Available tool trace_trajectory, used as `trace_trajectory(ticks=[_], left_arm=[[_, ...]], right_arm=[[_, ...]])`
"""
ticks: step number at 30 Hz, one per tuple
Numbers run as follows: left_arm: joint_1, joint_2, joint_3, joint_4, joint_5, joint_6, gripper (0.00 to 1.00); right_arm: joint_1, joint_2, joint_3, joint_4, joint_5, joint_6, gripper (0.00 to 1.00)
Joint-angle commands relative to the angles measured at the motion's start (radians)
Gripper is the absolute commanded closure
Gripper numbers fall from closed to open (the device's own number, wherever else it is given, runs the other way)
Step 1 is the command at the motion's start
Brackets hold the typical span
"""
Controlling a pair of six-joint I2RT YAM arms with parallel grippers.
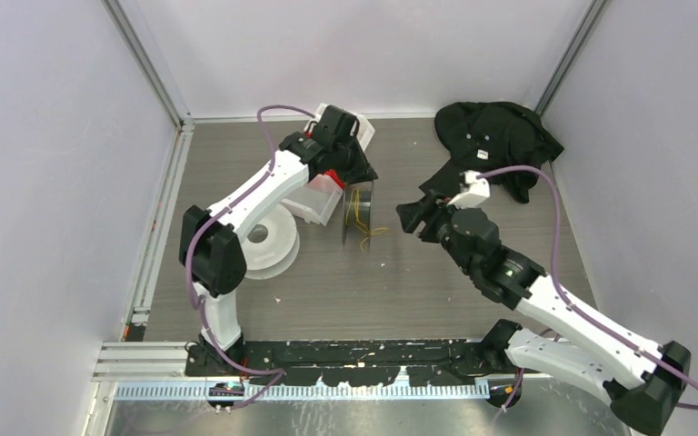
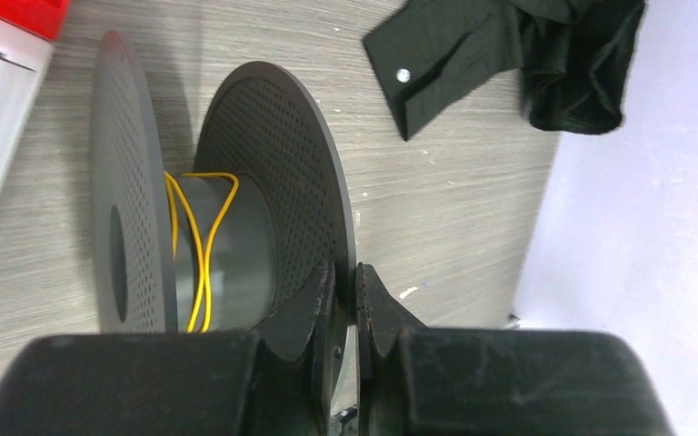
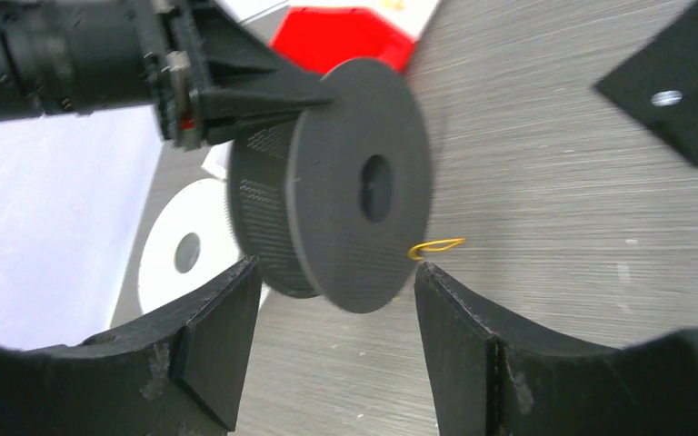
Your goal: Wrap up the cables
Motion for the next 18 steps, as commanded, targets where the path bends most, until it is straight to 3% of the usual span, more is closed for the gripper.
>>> trace_trajectory(ticks=[1,11,18], left_arm=[[0.020,-0.068,-0.135,0.202,0.185,-0.033,1.00],[0.032,-0.051,-0.263,0.530,0.446,-0.237,0.99],[0.033,0.001,-0.284,0.713,0.546,-0.363,0.99]], right_arm=[[-0.008,-0.108,-0.038,-0.119,0.215,-0.064,0.31],[-0.024,-0.176,-0.051,-0.190,0.367,-0.104,0.27],[-0.043,-0.207,-0.046,-0.210,0.421,-0.131,0.24]])
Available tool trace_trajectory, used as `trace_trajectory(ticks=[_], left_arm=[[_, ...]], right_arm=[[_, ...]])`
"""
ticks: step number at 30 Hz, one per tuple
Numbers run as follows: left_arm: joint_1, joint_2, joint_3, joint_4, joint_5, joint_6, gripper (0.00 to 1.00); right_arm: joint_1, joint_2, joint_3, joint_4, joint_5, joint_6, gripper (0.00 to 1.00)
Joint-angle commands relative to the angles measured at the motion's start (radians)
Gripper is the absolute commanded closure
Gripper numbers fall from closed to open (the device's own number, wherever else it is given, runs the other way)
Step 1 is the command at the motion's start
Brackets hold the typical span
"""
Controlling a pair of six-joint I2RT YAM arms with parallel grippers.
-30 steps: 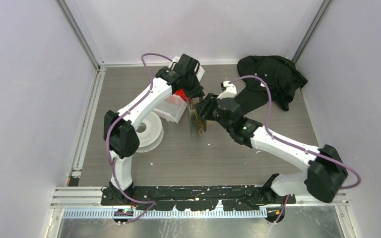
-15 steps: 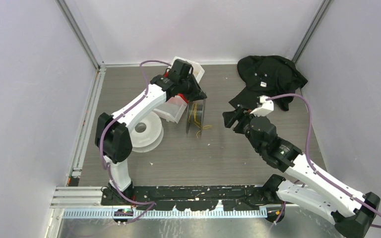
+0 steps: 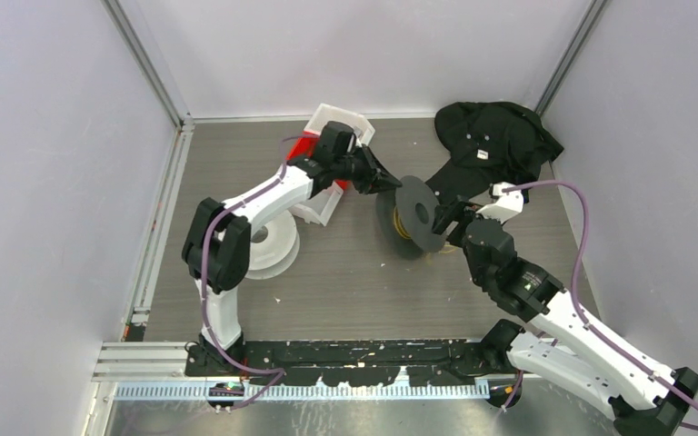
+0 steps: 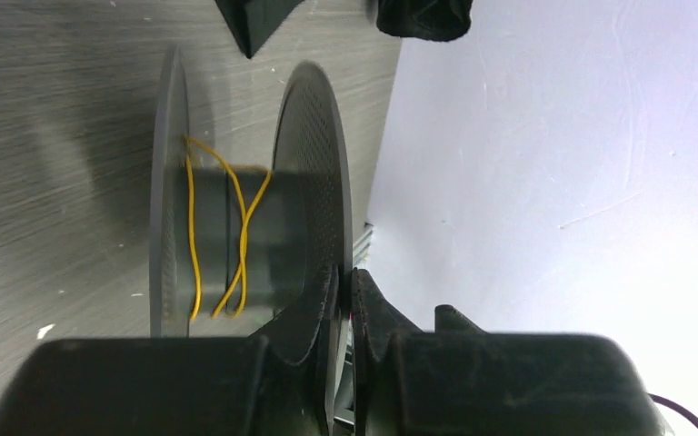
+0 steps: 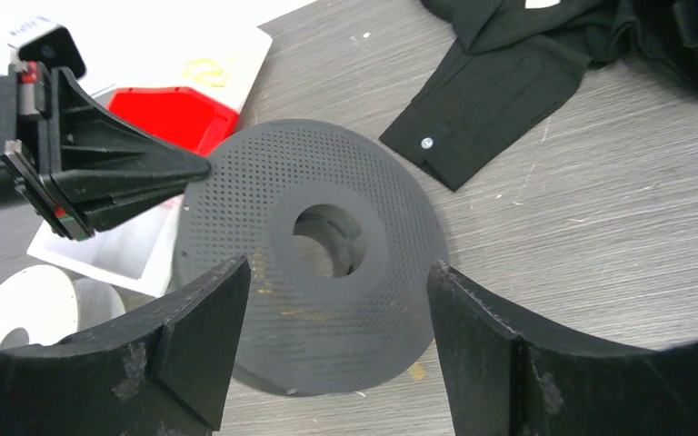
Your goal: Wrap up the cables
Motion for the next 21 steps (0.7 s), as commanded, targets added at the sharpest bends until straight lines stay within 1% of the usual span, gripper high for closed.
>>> trace_trajectory(ticks=[1,4,6,10,12,15,17,19,21], left_arm=[[0.001,0.026,0.013,0.205,0.136,-0.106,0.99],[0.002,0.037,0.002,0.217,0.137,-0.094,1.00],[0.007,0.040,-0.015,0.262,0.150,-0.099,0.99],[0.035,0.037,-0.077,0.379,0.170,-0.136,0.99],[0.060,0.033,-0.103,0.415,0.188,-0.148,0.99],[0.092,0.021,-0.128,0.413,0.213,-0.129,0.99],[0.110,0.008,-0.146,0.389,0.217,-0.109,0.99],[0.126,-0.011,-0.166,0.362,0.209,-0.098,0.99],[0.138,-0.035,-0.183,0.328,0.190,-0.084,1.00]], right_arm=[[-0.015,-0.024,0.011,-0.005,0.079,-0.028,0.24],[-0.024,-0.033,0.012,-0.020,0.086,-0.025,0.23],[-0.028,-0.043,0.013,-0.036,0.104,-0.018,0.23],[-0.054,-0.061,0.028,-0.125,0.167,0.034,0.15],[-0.102,-0.063,0.045,-0.209,0.153,0.087,0.13],[-0.242,-0.039,0.054,-0.262,-0.025,0.111,0.14],[-0.333,-0.006,0.044,-0.263,-0.168,0.115,0.15],[-0.403,0.038,0.025,-0.242,-0.304,0.113,0.15],[-0.442,0.091,0.006,-0.209,-0.406,0.114,0.17]])
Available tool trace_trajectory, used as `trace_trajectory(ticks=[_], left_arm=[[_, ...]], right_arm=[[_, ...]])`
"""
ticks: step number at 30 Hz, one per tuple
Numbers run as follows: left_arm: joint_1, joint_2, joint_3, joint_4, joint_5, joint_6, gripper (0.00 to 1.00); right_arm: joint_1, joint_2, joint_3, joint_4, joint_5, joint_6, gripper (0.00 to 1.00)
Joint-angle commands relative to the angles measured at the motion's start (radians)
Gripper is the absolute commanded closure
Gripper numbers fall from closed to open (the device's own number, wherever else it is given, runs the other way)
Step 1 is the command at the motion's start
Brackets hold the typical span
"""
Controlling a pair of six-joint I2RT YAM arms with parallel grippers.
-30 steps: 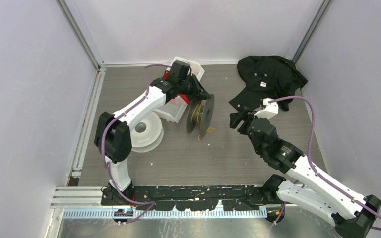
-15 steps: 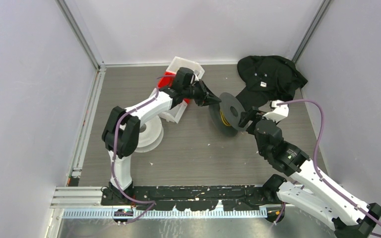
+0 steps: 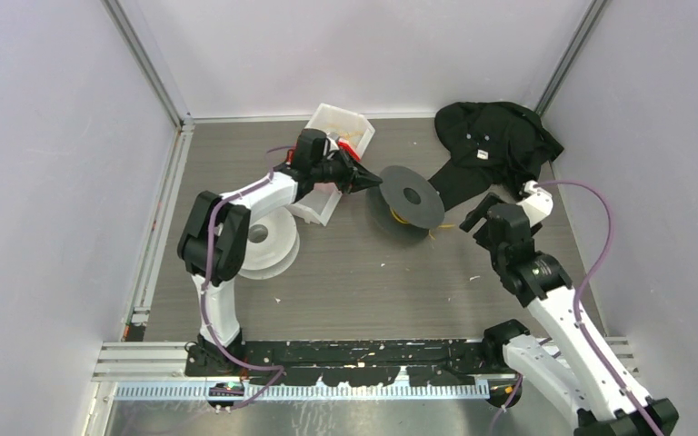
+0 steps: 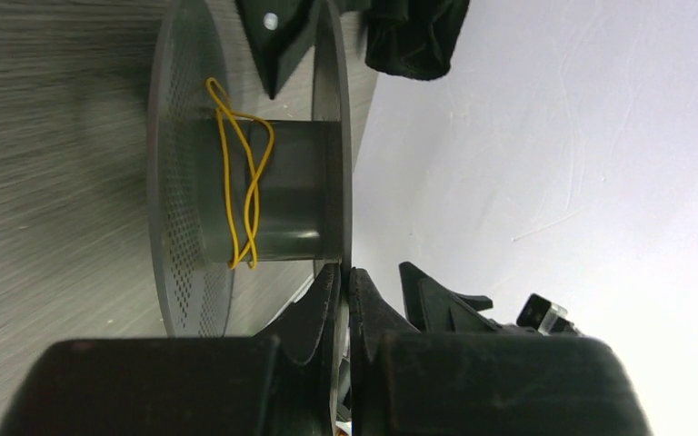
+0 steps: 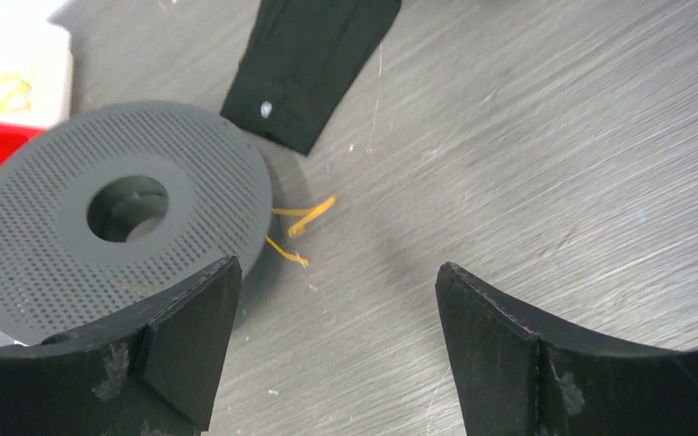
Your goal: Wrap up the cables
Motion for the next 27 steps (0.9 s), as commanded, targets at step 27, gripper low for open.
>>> trace_trajectory(ticks=[27], left_arm=[[0.044,-0.105,-0.058,0.025,0.042,0.053,0.99]], right_arm=[[-0.188,0.660,-0.001,0.466,-0.416,0.444,0.43]])
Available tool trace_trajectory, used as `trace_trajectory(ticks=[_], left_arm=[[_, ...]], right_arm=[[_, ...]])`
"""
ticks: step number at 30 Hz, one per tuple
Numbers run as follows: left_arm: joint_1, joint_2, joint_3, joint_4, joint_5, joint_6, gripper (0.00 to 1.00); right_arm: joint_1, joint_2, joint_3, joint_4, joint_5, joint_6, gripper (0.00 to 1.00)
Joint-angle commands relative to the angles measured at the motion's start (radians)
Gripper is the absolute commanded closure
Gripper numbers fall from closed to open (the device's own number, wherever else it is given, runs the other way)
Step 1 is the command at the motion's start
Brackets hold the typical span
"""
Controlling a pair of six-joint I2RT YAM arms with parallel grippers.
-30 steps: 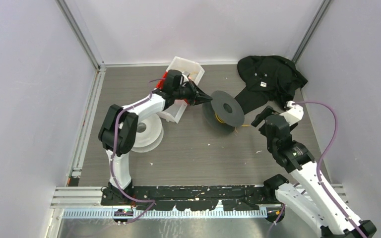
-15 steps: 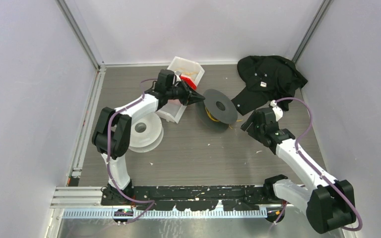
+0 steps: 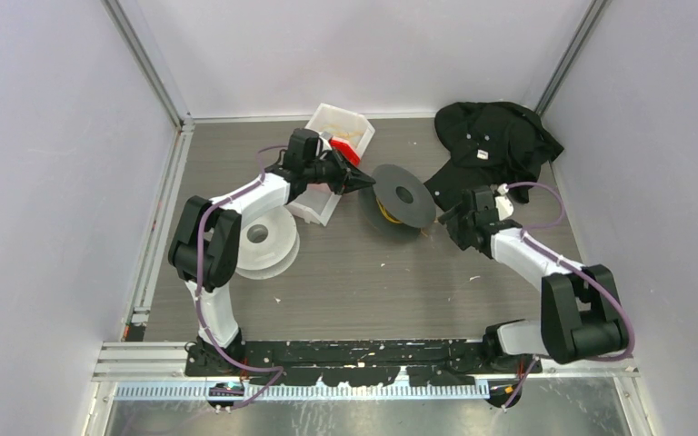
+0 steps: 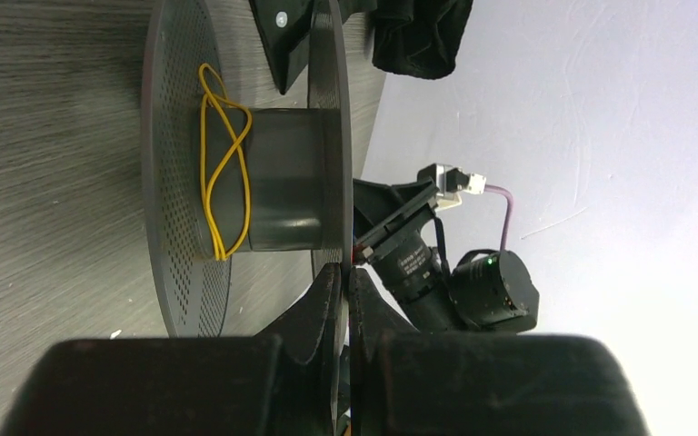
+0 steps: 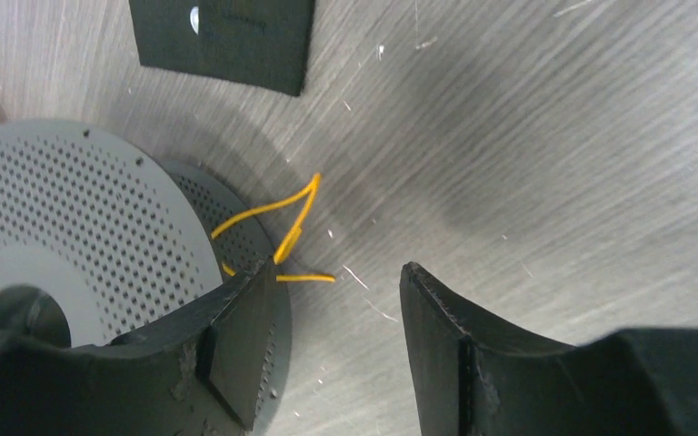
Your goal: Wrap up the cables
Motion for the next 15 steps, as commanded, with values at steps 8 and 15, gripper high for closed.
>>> trace_trajectory(ticks=[8,15], left_arm=[[0.004,-0.029,-0.010,0.092,0.073,0.004,0.99],[0.004,-0.016,-0.013,0.107,0.091,0.004,1.00]], right_arm=[[-0.025,0.174,0.094,0.183,-0.030,0.105,0.50],[-0.040,0.229,0.117,0.202,-0.043,0.102,0.73]])
